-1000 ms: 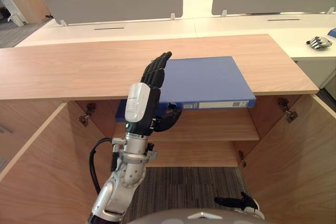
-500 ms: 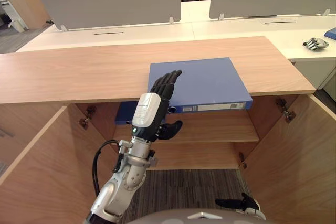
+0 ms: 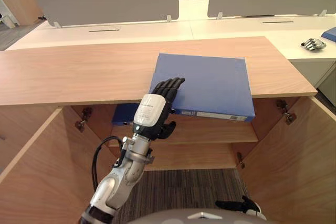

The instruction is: Walk over to the cabinet, pick up the folder, carry it to the office cabinet, place the folder inside the office cabinet, then close the office cabinet door

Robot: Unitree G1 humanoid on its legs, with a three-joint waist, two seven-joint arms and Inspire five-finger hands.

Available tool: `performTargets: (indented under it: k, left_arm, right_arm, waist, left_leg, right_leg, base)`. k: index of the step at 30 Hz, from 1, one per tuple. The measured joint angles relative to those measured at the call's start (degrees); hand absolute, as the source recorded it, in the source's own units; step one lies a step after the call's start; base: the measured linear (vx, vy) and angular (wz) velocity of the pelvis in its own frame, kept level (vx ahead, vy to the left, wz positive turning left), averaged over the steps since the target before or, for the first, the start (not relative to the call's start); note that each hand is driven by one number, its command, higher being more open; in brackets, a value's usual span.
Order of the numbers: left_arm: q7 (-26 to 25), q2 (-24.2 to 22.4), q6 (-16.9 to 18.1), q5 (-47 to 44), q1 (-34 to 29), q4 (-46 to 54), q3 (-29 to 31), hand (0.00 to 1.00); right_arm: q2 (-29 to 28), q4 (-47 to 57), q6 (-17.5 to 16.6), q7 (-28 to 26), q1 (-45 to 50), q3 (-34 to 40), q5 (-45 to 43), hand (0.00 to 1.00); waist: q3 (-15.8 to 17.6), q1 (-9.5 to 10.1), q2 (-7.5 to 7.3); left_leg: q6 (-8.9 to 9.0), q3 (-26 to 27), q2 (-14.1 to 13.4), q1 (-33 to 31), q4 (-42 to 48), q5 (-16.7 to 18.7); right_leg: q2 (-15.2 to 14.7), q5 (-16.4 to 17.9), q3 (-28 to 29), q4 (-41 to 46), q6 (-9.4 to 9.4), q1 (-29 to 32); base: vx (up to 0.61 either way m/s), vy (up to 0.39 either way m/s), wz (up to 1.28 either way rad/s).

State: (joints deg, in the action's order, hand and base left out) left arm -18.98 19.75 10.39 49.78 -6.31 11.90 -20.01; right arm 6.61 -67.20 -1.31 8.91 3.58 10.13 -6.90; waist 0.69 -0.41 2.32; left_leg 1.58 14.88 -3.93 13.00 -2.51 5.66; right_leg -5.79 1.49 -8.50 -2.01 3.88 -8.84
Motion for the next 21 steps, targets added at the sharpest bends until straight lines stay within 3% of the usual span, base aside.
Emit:
performTargets:
  k: [10, 21]
  left_arm:
    - [-4.2, -0.8, -0.4, 0.5, 5.7, 0.3, 0.2, 0.00]
    - [-4.9, -2.2, -0.4, -1.3, 5.6, 0.3, 0.4, 0.00]
  right_arm:
    - [0.5, 0.0, 0.0, -0.1, 0.3, 0.0, -0.2, 1.00]
    - [0.3, 0.0, 0.2, -0.1, 0.7, 0.0, -0.2, 1.00]
  waist:
    - [0.4, -0.55, 0.12]
    - [1.6, -1.38, -0.40]
  left_leg:
    - [0.00, -0.2, 0.2, -0.2, -0.4, -0.1]
    - [-0.01, -0.3, 0.4, 0.1, -0.9, -0.1]
  right_leg:
    - [0.0, -1.0, -0.4, -1.8, 0.30, -0.4]
    - [-0.1, -1.1, -0.6, -3.0, 0.27, -1.3]
  base:
    - [-0.04, -0.016, 0.00]
    - [0.00, -0.003, 0.00]
